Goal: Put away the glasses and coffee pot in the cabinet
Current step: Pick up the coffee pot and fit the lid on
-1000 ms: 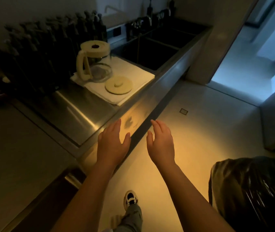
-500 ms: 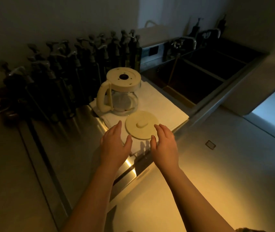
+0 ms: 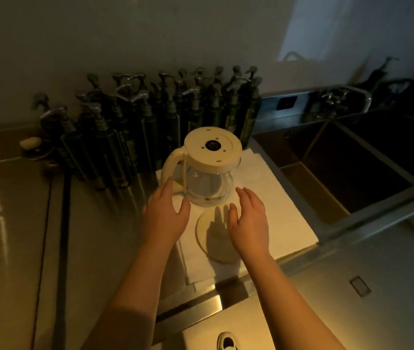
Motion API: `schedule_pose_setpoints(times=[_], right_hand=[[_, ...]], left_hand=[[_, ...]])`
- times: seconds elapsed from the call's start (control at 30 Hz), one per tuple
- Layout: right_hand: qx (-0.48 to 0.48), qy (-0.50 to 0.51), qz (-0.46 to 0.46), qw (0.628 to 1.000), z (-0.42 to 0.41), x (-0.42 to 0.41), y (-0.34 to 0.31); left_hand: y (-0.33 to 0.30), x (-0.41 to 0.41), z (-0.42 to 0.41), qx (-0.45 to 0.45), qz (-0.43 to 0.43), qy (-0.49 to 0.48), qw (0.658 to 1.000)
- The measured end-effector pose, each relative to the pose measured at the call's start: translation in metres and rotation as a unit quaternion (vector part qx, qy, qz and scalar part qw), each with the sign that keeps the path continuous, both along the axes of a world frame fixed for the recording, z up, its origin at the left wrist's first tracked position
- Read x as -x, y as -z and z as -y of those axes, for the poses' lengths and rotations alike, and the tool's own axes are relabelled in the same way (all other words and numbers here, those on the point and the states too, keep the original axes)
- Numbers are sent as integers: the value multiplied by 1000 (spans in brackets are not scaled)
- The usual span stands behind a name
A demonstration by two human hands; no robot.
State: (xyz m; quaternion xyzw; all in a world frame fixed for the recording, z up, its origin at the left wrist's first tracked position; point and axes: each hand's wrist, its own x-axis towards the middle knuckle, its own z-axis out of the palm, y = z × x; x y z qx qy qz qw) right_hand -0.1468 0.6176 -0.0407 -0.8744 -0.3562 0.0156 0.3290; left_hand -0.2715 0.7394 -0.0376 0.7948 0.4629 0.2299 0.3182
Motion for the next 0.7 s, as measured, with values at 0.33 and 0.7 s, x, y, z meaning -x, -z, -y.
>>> schedule_pose_setpoints(times=[0.33,0.7], right_hand=[[-35,-165,-99,981,-36,-102,-14],[-135,-264,-268,916,-84,-133,-6]], left_hand=[[-21,-64,-19,-7,37,-120,992],[-24,-74,-45,5,33,-129,991]])
